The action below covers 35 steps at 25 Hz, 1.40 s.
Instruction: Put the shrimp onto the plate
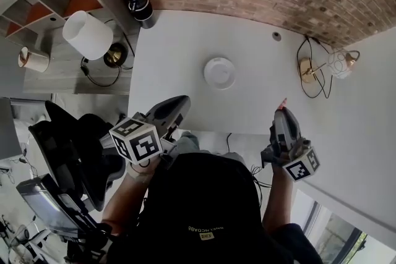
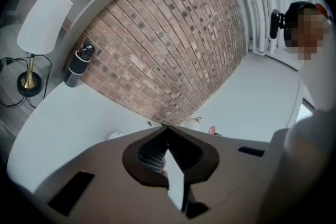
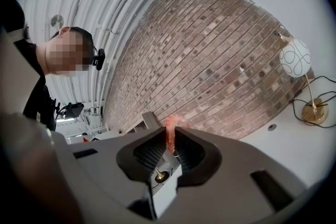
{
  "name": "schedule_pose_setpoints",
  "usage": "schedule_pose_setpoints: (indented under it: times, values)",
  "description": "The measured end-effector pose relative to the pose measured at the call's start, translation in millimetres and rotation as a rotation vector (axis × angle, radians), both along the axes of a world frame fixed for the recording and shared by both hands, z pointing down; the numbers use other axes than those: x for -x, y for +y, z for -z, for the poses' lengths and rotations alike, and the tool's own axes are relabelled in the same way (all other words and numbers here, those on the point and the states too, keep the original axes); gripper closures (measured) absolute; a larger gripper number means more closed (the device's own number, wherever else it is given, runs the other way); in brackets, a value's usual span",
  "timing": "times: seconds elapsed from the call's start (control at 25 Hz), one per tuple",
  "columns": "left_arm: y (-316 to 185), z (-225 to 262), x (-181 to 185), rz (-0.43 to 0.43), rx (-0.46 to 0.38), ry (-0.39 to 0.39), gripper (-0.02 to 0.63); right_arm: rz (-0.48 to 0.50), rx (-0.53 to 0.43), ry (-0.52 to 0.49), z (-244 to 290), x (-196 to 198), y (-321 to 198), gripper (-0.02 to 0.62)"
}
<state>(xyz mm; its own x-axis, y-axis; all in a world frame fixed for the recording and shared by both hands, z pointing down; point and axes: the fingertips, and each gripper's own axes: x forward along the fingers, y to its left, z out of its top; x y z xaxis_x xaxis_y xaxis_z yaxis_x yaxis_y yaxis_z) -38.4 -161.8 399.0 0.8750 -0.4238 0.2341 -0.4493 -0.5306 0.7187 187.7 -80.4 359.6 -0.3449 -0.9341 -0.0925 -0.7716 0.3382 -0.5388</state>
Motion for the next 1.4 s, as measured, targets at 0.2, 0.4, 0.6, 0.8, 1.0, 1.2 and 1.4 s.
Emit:
schedule_pose_setpoints:
  times: [0.2, 0.4, 0.6, 0.8, 1.0, 1.2, 1.4]
  values:
    - [-18, -8, 11, -0.048, 0.027, 0.007, 0.603, -0.041, 0.037, 0.034, -1, 15, -21, 0.543]
    - [-26, -17, 10, -0.099, 0.047, 0.004, 0.603, -0.048, 0.076, 0.073, -4, 26, -44, 0.543]
    - [-28, -15, 6, -0.114, 0.052, 0.031, 0.603, -0.041, 0.11, 0.113, -7, 37, -60, 0.543]
    - [-32, -8, 9, -0.107, 0.047, 0.057, 0.603, -0.026, 0.149, 0.145, -13, 44, -76, 0.543]
    - [-32, -9, 18, -0.089, 0.052, 0.058, 0.603, 0.003, 0.178, 0.174, -19, 51, -92, 0.543]
    - [-30, -9, 20, -0.064, 0.057, 0.058, 0.603, 0.043, 0.227, 0.237, -33, 58, -109, 0.543]
    - [-32, -7, 23, -0.031, 0.061, 0.063, 0.603, 0.092, 0.276, 0.274, -51, 66, -127, 0.543]
